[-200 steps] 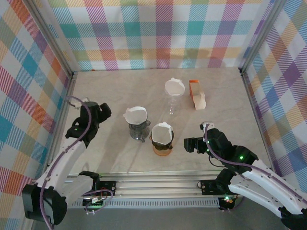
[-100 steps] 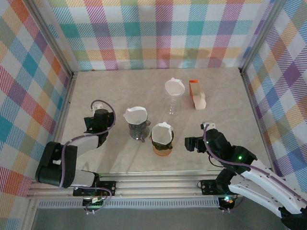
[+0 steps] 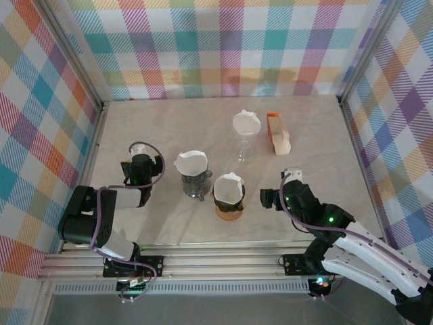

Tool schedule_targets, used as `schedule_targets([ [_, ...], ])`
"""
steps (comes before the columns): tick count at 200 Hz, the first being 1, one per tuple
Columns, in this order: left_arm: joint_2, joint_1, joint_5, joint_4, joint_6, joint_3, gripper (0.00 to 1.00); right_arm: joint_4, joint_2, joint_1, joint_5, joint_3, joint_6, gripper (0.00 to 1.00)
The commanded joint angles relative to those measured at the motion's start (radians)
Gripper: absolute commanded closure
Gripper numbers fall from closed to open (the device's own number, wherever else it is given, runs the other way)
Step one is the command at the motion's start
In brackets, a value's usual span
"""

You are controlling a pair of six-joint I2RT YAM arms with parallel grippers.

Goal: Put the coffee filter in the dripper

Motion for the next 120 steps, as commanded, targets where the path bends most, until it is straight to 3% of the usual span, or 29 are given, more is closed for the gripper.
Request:
schedule_targets([
  [1,0.051,0.006,0.052,0.278,0.021,-0.11,0.0,0.076,-0.005,-0.009,0.088,-0.005,-0.055,0.01],
  [8,0.011,0.005,0.057,0.14,0.006,-0.074,0.0,0.09,-0.006,-0.013,0.106,-0.01,-0.069,0.01],
  [26,0.027,0.008,0.062,0.107,0.007,-0.041,0.0,0.152,-0.001,-0.039,0.118,-0.035,-0.1,0.01],
  [82,0.033,0.01,0.061,0.12,0.008,-0.041,0.0,0.428,0.16,-0.297,0.046,-0.074,-0.183,0.01],
  [120,0.034,0.013,0.067,0.117,0.006,-0.039,0.0,0.601,0.296,-0.442,-0.071,-0.061,-0.278,0.01],
])
